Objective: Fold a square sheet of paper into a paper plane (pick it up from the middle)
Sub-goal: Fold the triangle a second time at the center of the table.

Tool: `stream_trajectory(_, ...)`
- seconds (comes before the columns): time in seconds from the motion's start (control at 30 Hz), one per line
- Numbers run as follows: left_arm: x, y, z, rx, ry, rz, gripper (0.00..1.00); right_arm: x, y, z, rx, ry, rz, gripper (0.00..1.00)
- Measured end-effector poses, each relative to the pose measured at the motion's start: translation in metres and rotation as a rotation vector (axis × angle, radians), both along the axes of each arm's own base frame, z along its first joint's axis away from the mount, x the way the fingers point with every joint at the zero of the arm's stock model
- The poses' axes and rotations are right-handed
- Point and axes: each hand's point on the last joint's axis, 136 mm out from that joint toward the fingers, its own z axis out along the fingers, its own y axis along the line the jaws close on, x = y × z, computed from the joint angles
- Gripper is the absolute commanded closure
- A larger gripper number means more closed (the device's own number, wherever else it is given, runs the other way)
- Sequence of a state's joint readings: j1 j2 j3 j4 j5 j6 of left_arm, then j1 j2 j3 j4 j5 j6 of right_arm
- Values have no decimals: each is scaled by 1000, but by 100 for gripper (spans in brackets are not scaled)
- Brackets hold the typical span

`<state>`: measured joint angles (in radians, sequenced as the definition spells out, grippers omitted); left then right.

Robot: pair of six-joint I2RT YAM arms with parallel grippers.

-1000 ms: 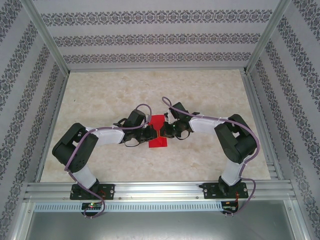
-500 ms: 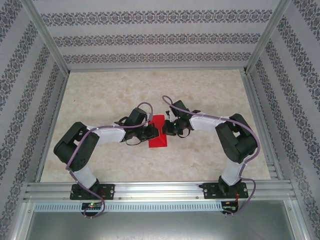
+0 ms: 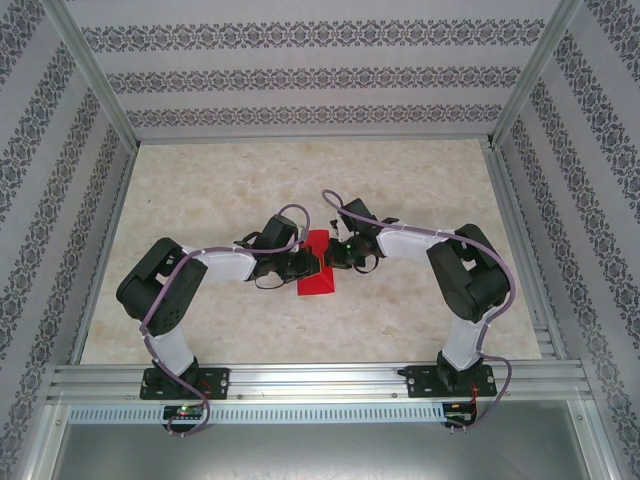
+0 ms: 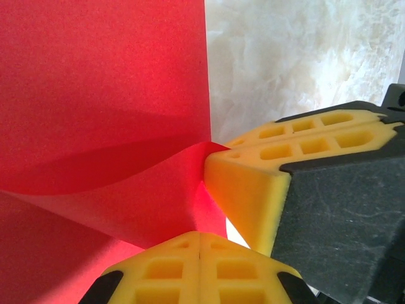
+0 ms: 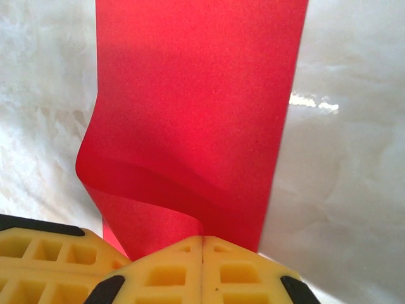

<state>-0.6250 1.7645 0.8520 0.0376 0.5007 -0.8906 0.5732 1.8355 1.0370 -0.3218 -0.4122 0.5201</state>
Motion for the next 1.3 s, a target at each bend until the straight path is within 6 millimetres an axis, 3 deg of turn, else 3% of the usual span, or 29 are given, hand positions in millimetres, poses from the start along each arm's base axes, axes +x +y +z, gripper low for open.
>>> stream_trajectory(1.3,2,0,-14,37,9,-12,97,4,-4,-8,-27,5,-10,94)
